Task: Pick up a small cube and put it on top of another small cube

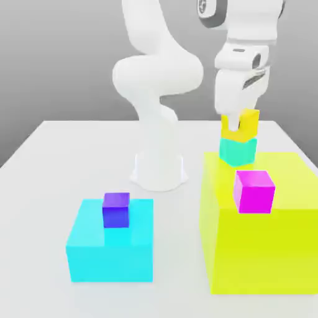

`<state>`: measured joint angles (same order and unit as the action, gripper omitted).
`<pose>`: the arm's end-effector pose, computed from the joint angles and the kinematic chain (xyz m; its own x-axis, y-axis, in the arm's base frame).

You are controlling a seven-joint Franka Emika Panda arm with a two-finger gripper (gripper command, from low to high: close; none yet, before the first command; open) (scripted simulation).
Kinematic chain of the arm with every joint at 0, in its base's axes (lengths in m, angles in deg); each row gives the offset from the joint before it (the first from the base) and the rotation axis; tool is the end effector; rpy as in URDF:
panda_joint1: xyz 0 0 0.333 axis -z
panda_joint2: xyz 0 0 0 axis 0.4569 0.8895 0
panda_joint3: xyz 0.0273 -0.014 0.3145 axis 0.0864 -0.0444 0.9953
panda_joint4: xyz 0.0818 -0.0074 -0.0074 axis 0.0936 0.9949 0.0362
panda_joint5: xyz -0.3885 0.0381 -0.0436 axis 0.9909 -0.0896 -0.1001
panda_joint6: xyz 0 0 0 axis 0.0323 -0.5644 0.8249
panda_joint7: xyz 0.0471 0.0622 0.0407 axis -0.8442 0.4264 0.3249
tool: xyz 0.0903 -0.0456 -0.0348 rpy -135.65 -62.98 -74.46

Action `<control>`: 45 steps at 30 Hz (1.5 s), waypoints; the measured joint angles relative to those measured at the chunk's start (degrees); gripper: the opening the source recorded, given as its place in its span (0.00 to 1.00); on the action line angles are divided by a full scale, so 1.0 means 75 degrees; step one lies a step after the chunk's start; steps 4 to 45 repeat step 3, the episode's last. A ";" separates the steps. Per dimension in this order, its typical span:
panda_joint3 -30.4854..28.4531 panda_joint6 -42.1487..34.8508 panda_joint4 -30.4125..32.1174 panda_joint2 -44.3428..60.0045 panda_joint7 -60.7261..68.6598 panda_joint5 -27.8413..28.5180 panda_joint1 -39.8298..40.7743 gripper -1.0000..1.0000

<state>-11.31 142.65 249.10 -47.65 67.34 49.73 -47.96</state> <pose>0.2701 0.1673 0.4076 0.9790 0.2038 -0.0025 0.2038 -0.9790 -0.0049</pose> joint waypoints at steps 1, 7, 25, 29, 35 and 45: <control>0.0000 0.0000 0.0000 0.0000 0.0000 0.0000 0.0000 1.00; 0.0009 -0.0010 -0.0008 -0.0010 -0.0004 0.0027 0.0008 1.00; 0.0009 -0.0010 -0.0008 -0.0010 -0.0004 0.0027 0.0008 1.00; 0.0009 -0.0010 -0.0008 -0.0010 -0.0004 0.0027 0.0008 1.00; 0.0009 -0.0010 -0.0008 -0.0010 -0.0004 0.0027 0.0008 1.00; 0.0009 -0.0010 -0.0008 -0.0010 -0.0004 0.0027 0.0008 1.00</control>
